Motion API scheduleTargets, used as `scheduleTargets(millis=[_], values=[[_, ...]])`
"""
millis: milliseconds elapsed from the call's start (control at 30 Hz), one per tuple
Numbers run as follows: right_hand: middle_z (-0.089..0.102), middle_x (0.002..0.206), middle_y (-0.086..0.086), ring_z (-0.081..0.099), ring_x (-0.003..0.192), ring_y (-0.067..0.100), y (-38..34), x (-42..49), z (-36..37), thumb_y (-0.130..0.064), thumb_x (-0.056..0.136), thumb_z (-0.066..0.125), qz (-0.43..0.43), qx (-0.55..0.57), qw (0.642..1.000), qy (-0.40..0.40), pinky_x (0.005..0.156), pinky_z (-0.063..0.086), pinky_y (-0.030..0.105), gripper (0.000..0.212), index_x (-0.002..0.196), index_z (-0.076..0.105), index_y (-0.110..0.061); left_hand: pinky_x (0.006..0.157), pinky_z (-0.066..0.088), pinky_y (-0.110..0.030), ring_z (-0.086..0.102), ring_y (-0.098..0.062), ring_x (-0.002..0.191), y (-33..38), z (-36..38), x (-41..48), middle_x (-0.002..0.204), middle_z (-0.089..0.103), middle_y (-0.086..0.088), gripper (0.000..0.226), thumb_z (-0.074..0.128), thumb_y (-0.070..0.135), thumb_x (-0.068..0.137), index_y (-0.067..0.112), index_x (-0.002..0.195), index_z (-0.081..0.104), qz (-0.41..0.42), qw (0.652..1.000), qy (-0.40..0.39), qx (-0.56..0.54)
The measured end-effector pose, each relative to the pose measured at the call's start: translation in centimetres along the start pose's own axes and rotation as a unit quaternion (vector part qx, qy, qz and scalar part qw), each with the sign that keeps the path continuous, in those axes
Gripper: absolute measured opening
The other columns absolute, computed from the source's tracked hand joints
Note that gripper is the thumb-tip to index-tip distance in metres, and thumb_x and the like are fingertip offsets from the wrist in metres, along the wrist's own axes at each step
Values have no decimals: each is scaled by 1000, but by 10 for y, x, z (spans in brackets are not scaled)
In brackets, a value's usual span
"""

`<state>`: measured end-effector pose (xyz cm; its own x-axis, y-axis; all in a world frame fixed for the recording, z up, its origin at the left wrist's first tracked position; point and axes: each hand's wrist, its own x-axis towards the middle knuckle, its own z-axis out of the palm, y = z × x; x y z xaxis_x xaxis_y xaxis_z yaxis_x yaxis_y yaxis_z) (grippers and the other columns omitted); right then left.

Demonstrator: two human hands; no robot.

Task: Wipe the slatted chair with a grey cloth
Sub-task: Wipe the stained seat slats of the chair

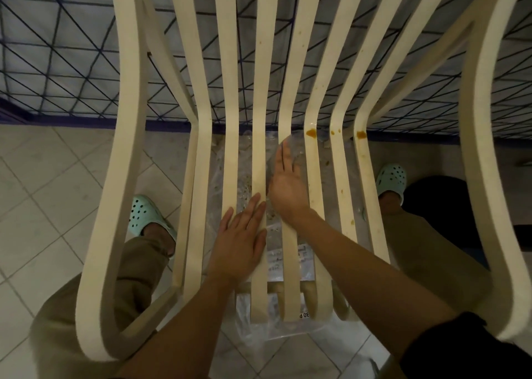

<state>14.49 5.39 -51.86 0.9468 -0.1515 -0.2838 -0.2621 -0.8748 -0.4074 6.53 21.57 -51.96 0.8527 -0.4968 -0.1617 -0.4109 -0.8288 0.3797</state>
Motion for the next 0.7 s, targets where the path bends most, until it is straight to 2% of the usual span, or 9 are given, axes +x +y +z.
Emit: scheduleTargets(millis=[67,333,400,533,633,700], values=[[-20,163,2,7,149,38,1,-15,3,-5,95,42,-1,-5,1000,-6,93,52,38,81,155,-12,-9,121,10,-38,39,-5,135,-1,0,1,164,3,9,56,21,40,103,21,155,19,0,1000,0,4],[-20,163,-1,17,145,39,-1,-87,11,-16,99,47,8,11,1000,-20,97,49,39,80,156,-10,-12,119,5,-35,33,-6,140,0,1,2,164,6,7,56,25,40,103,22,155,20,-6,1000,0,28],[-19,163,1,20,144,39,0,-105,17,-21,100,47,6,0,1000,-19,94,52,39,77,156,-7,-11,119,6,-35,33,-7,141,1,0,2,164,7,6,56,24,41,102,21,154,22,-6,999,1,40],[-2,165,6,40,134,42,0,-141,31,-21,98,53,12,-17,1000,16,79,59,38,74,156,9,-8,118,6,-35,36,-7,138,2,-1,1,163,9,7,55,24,41,103,22,154,22,-10,999,4,43],[-24,162,-3,29,142,40,1,-168,39,-17,99,50,-8,-5,1000,-7,86,57,35,79,157,-4,-14,118,5,-35,31,-5,141,2,-2,1,163,6,8,56,19,42,102,23,155,20,-9,999,6,47],[-29,159,-9,28,143,37,1,-190,41,-18,99,49,4,1,1000,-3,82,58,33,81,156,-8,-18,119,5,-35,31,-5,141,3,-3,1,163,6,10,56,17,43,102,24,155,20,-7,999,11,43]])
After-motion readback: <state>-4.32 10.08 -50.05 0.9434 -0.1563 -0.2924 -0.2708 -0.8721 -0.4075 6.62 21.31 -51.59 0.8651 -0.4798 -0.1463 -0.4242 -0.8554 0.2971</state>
